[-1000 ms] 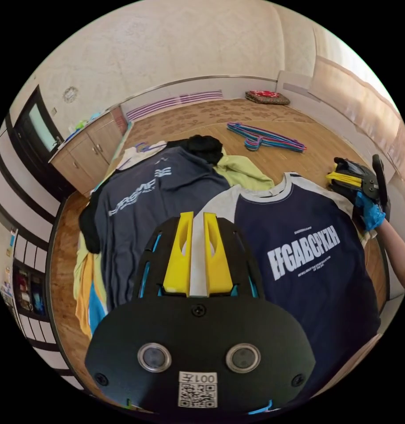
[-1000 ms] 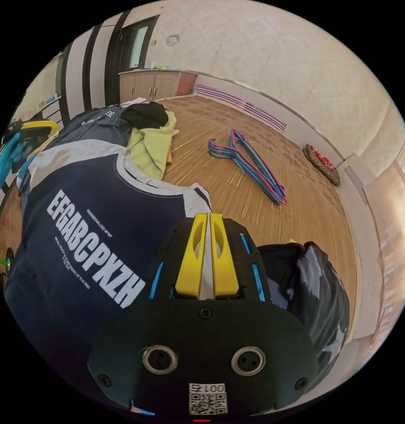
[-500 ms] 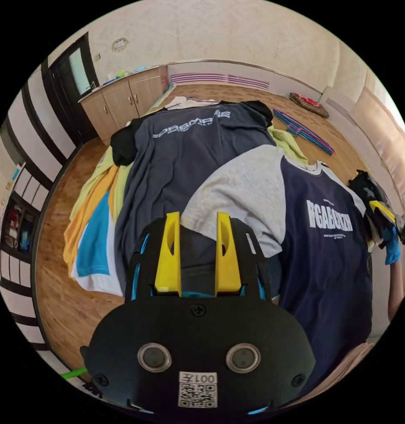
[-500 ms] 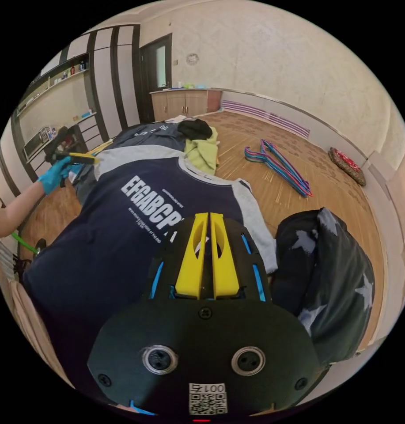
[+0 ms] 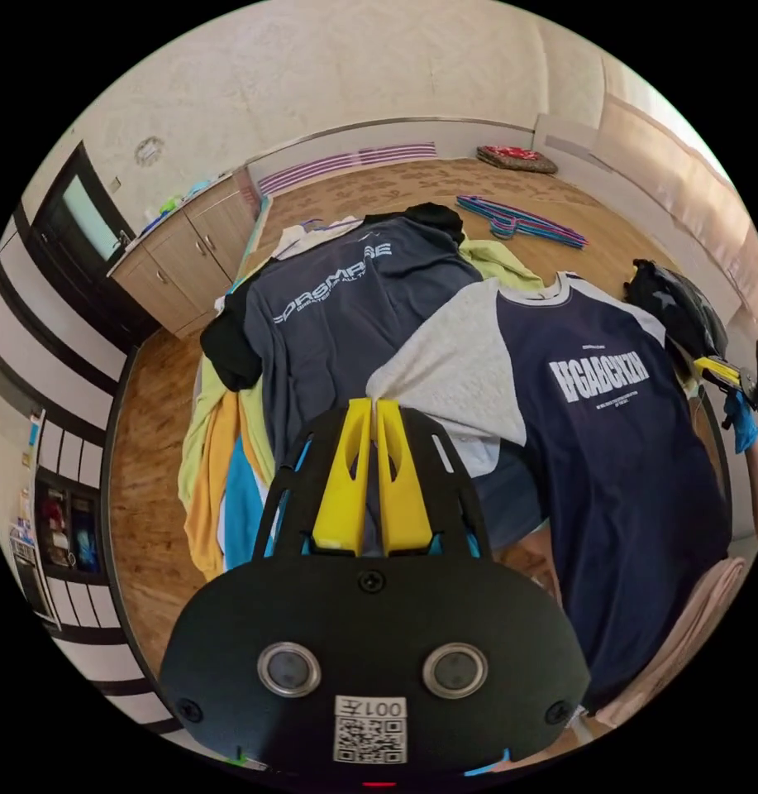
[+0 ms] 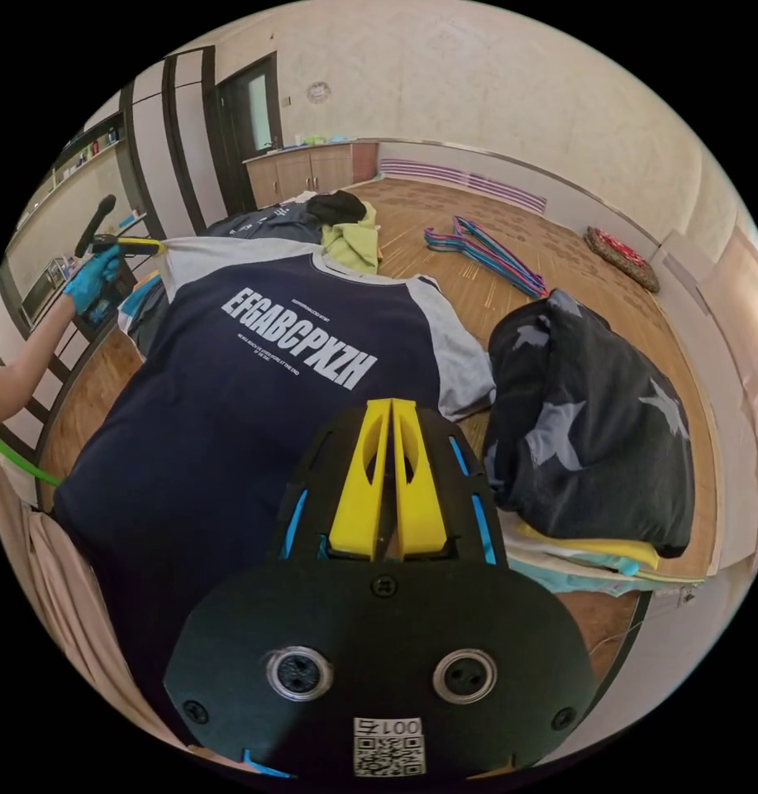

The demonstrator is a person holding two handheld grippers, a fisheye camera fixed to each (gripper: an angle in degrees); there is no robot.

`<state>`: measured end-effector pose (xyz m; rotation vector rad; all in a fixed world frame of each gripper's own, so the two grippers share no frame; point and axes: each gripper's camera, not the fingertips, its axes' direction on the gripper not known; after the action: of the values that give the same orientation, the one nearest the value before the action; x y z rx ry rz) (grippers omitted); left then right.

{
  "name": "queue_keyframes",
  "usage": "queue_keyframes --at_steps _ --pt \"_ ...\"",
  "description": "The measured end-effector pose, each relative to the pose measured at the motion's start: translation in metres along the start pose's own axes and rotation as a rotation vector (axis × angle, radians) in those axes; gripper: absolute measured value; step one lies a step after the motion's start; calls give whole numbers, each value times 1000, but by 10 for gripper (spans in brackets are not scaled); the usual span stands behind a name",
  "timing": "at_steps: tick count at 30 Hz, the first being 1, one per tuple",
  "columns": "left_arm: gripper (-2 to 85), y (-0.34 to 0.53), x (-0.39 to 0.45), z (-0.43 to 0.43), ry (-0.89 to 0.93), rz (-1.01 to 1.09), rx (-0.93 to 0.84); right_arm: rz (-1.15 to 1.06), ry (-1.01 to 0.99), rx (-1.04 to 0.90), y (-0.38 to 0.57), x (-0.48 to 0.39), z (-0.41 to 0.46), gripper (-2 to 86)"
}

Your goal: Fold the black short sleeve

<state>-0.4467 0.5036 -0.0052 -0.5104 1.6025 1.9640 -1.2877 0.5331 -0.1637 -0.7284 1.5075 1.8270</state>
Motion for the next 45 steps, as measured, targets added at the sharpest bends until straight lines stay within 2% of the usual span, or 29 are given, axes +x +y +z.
queue_keyframes --at_steps 3,6,12,18,24,27,36,39,45 --pt "-12 -3 -6 14 -34 -5 -73 28 -8 -12 9 3 5 8" --pt "2 10 -11 30 -44 -96 -113 42 -3 -18 15 2 9 8" --pt "36 60 0 36 142 -223 -55 16 1 -38 24 -2 12 10" --pt "71 83 34 52 254 -193 -67 50 -41 -31 29 0 16 11" --pt "54 76 49 57 312 -200 8 25 -18 -46 34 -8 18 10" --pt "5 72 57 67 284 -163 -92 29 -14 -54 39 -8 19 8" --pt "-16 83 64 6 83 8 35 57 -20 -41 42 2 19 7" --pt "-16 88 81 27 22 47 -63 75 -31 -28 40 5 24 8" --pt "-16 102 105 65 -35 -35 -191 19 32 -42 30 7 28 17"
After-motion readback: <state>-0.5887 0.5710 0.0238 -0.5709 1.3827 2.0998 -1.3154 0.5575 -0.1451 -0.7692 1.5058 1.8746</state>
